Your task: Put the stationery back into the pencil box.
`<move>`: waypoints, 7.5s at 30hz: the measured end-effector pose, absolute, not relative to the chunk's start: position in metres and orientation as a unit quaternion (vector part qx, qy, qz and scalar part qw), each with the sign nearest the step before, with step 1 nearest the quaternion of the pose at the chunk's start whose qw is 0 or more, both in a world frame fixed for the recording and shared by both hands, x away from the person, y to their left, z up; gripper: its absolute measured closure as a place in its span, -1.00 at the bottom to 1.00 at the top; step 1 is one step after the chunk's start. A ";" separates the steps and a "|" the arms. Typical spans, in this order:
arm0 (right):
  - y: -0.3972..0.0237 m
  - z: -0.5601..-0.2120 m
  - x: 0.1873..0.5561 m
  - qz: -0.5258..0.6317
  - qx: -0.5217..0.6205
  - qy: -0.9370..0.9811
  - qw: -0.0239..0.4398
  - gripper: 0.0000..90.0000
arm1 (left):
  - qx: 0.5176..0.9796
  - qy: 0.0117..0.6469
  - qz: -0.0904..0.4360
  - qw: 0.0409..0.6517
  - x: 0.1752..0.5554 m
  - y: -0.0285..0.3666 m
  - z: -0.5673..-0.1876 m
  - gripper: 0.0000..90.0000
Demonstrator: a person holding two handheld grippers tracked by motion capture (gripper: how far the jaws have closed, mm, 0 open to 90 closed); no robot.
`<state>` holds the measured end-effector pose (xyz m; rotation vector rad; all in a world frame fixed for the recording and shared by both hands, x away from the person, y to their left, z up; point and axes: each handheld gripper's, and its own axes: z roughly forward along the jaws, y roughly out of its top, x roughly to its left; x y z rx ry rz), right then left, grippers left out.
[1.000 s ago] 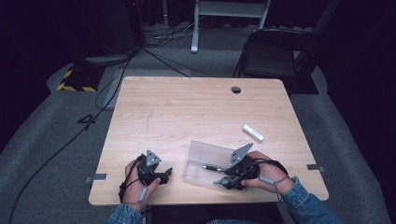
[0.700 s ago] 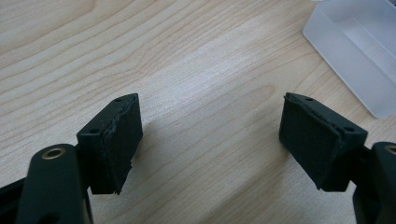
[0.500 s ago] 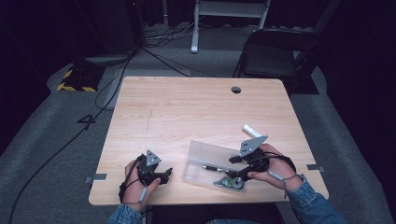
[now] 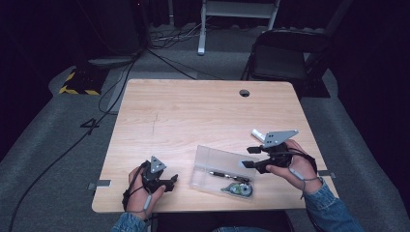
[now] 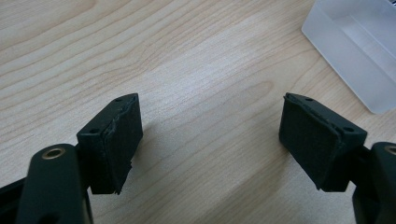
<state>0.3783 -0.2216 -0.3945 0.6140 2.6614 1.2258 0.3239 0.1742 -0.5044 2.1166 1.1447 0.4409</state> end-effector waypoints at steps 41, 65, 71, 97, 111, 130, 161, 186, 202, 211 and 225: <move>-0.286 -0.451 0.439 0.352 0.383 0.841 0.145 -0.15 | 0.813 0.443 0.170 0.337 0.325 0.175 -0.504 -0.52; -0.304 -0.487 0.464 0.324 0.414 0.836 0.158 0.04 | 0.812 0.444 0.171 0.338 0.325 0.175 -0.504 -0.52; -0.300 -0.487 0.469 0.331 0.408 0.836 0.160 0.09 | 0.813 0.443 0.172 0.337 0.325 0.175 -0.504 -0.52; -0.284 -0.484 0.485 0.305 0.374 0.863 0.147 0.57 | 0.810 0.447 0.173 0.337 0.320 0.178 -0.504 -0.52; -0.286 -0.464 0.477 0.332 0.371 0.854 0.150 0.58 | 0.810 0.447 0.173 0.337 0.320 0.178 -0.504 -0.52; -0.271 -0.414 0.449 0.380 0.329 0.850 0.156 0.58 | 0.810 0.446 0.174 0.337 0.320 0.178 -0.504 -0.52; -0.222 -0.377 0.400 0.412 0.222 0.877 0.110 0.58 | 0.811 0.446 0.174 0.337 0.320 0.178 -0.504 -0.52; -0.185 -0.374 0.373 0.401 0.143 0.902 0.076 0.57 | 0.810 0.446 0.174 0.337 0.320 0.178 -0.504 -0.52; -0.164 -0.382 0.362 0.378 0.100 0.919 0.045 0.57 | 0.810 0.446 0.174 0.338 0.320 0.178 -0.504 -0.53; -0.153 -0.391 0.356 0.358 0.083 0.930 0.025 0.57 | 0.811 0.445 0.174 0.337 0.321 0.178 -0.504 -0.53; -0.143 -0.409 0.355 0.317 0.066 0.946 0.003 0.57 | 0.811 0.445 0.172 0.338 0.321 0.177 -0.504 -0.53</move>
